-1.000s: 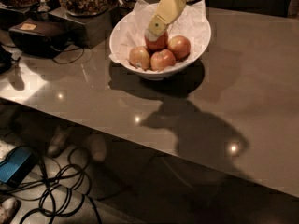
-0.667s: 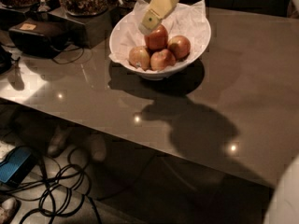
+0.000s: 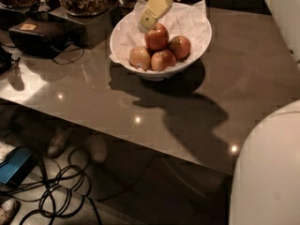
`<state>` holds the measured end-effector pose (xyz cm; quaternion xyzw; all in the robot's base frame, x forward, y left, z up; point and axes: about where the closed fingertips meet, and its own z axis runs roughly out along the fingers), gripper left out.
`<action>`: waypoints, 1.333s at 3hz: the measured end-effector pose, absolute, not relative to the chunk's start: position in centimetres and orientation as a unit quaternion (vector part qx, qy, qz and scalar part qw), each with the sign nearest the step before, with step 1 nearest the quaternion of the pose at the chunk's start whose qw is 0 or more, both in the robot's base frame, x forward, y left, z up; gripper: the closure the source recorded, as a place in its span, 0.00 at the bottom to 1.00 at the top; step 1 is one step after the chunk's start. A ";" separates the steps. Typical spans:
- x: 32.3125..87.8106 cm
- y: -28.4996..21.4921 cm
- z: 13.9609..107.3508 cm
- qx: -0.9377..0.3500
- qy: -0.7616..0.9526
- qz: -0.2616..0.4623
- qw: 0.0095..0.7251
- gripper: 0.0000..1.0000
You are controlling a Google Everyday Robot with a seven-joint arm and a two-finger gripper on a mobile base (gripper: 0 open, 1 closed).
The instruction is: Pick apple from white bowl
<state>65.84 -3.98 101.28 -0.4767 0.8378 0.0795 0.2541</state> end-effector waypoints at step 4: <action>69.6 -3.6 98.6 -0.482 0.843 0.039 0.235 0.09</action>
Offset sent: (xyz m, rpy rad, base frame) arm 0.0255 -0.0008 -0.0141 -0.0673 0.0134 -0.0091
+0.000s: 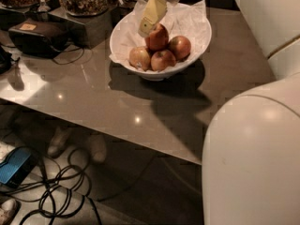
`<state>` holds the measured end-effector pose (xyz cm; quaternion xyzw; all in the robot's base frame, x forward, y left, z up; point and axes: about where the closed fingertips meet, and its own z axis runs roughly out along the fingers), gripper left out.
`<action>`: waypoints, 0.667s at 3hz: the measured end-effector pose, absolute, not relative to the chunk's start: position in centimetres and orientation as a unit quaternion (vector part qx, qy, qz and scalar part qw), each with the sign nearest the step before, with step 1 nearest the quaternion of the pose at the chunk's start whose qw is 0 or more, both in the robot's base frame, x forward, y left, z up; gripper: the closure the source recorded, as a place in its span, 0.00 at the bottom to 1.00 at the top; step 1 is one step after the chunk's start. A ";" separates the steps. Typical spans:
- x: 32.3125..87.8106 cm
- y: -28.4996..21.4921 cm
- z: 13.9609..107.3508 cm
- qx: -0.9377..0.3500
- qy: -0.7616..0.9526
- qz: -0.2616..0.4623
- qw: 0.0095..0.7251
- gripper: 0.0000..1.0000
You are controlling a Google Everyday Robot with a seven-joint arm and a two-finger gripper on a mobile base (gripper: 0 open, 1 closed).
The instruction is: Pick apple from white bowl
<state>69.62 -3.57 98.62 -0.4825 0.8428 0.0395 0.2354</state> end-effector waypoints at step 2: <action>70.9 -4.1 95.6 -0.479 0.851 0.025 0.212 0.08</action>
Offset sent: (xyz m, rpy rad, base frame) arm 0.0109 -0.0139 -0.0455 -0.0703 0.0685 -0.0297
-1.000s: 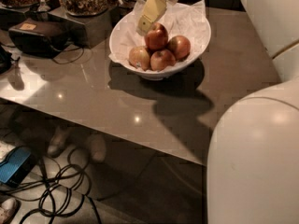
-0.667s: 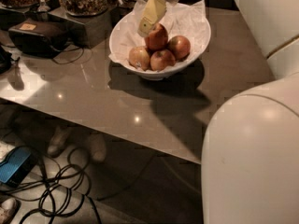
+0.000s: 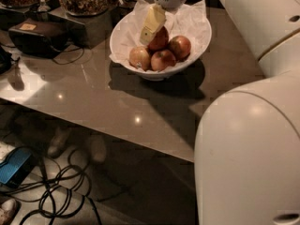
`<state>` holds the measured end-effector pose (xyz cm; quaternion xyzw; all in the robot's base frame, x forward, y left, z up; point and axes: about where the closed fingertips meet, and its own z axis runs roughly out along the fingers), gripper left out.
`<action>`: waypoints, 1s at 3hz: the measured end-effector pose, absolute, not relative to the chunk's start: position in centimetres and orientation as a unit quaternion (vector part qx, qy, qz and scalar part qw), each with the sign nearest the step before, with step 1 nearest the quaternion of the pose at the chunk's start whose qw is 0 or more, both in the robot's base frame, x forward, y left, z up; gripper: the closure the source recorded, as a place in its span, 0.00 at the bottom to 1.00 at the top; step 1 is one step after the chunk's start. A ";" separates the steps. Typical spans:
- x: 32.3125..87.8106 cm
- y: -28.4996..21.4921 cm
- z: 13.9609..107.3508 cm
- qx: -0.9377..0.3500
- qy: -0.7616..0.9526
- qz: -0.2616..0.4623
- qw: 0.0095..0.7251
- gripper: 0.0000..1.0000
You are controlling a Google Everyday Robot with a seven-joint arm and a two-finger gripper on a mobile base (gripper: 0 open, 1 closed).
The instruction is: Pick apple from white bowl
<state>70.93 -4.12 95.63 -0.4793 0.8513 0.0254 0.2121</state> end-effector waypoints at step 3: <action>70.7 -4.2 92.3 -0.478 0.859 0.036 0.182 0.09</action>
Offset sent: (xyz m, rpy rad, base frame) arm -0.0112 -0.0064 -0.0426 -0.0190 0.1018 -0.0125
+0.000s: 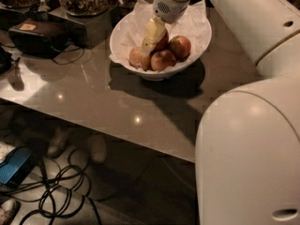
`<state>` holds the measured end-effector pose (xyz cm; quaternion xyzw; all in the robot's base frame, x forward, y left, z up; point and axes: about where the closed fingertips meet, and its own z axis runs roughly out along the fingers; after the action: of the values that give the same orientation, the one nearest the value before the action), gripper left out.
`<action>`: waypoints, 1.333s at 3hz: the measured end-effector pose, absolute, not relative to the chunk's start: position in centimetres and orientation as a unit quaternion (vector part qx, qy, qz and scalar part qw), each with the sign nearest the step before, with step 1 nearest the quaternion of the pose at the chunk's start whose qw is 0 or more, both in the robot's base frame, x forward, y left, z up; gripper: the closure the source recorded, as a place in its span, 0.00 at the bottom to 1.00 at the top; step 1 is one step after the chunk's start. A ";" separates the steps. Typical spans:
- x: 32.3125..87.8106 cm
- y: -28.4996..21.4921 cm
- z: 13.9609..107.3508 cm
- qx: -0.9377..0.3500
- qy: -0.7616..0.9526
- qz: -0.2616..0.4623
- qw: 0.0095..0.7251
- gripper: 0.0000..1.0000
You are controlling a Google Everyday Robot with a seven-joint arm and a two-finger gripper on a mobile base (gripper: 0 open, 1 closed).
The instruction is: Pick apple from white bowl
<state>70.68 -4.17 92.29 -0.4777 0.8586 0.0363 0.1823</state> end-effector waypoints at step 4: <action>70.5 -4.0 92.6 -0.482 0.855 0.038 0.189 0.96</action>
Offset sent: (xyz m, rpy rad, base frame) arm 0.0000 0.0000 0.0000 0.0000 0.0000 0.0000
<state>70.46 -3.98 92.62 -0.4825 0.8545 0.0378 0.1886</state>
